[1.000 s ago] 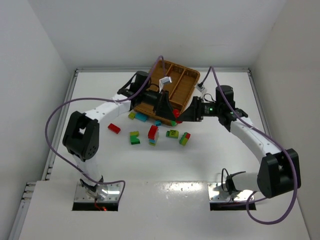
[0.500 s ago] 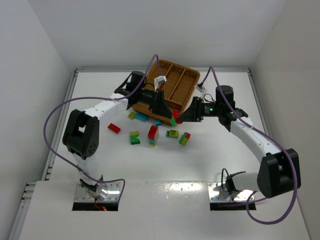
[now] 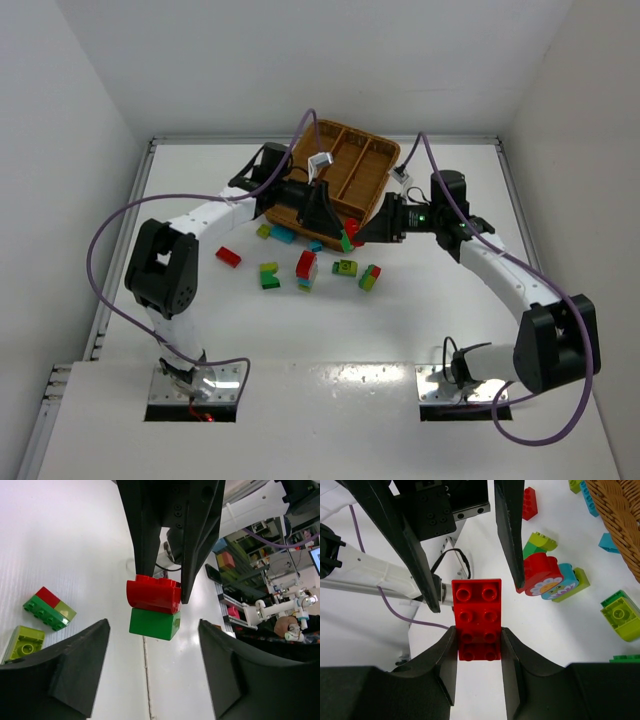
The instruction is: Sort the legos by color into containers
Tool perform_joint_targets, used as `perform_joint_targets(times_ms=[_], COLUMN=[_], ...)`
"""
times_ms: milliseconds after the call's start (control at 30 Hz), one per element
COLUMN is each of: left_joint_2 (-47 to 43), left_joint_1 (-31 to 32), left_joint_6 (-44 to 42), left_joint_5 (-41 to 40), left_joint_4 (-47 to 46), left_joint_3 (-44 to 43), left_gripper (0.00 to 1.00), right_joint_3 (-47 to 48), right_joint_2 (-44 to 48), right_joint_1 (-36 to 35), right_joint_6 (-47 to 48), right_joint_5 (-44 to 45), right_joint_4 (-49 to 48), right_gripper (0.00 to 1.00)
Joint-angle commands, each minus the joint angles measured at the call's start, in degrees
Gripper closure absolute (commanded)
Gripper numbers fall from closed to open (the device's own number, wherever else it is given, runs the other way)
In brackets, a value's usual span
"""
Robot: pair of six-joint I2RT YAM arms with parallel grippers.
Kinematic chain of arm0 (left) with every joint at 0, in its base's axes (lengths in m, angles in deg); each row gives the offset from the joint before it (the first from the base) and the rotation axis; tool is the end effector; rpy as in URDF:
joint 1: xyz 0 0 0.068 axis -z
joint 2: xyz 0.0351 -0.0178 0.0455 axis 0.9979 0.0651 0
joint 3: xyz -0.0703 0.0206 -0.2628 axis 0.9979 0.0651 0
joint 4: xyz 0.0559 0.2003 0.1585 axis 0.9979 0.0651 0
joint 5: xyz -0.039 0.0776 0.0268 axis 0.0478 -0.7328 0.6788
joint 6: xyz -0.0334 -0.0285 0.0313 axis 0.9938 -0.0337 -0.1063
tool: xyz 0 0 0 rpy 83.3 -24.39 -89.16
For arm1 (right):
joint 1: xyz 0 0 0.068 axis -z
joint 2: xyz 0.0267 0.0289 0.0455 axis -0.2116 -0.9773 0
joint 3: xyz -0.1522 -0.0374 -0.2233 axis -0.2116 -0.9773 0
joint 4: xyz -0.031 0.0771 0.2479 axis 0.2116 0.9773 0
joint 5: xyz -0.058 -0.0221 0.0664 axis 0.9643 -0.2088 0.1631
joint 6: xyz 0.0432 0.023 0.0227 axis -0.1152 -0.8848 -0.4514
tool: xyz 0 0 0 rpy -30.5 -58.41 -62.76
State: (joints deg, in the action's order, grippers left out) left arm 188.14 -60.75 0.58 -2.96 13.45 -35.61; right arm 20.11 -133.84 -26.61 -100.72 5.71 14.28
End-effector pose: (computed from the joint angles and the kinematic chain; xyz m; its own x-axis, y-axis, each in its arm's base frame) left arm 0.3433 -0.2025 0.2756 -0.7371 0.2809 -0.6147 0.6174 -0.0899 -0.7815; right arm 0.2677 0.0996 0.2679 -0.8920 0.1212 -0.4354 -0.3741 0.3427 0.8617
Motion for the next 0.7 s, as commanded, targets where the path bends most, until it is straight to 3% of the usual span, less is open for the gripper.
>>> perform_joint_targets(times_ms=[0,100,367,533,667], left_joint_2=[-2.36,-1.75,-1.75,-2.36,-2.98], left_joint_1=[0.32,1.46,2.17,1.47,-3.09], left_joint_6=[-2.04,-2.56,-2.57,-3.10,-1.95], left_joint_5=[3.02,4.16,4.16,3.55,-0.40], left_joint_4=[-1.95,-1.95,-1.95,-1.34,-0.80], left_joint_3=[0.43,-0.10,-0.71,-0.71,0.42], left_gripper=[0.25,0.43,0.61,0.97,1.00], right_joint_3=[1.66,1.66,1.66,1.66,2.96], right_joint_2=[-0.22,-0.22,-0.74,-0.13,1.89], right_joint_1=[-0.20,-0.20,-0.20,0.41,0.42], right_joint_6=[0.00,0.00,0.00,0.00,1.92], right_joint_5=[-0.95,-1.48,-0.95,3.52,8.35], right_joint_4=[-3.45,-3.45,-3.45,-1.44,1.89], right_gripper=[0.83,0.83,0.83,0.83,0.83])
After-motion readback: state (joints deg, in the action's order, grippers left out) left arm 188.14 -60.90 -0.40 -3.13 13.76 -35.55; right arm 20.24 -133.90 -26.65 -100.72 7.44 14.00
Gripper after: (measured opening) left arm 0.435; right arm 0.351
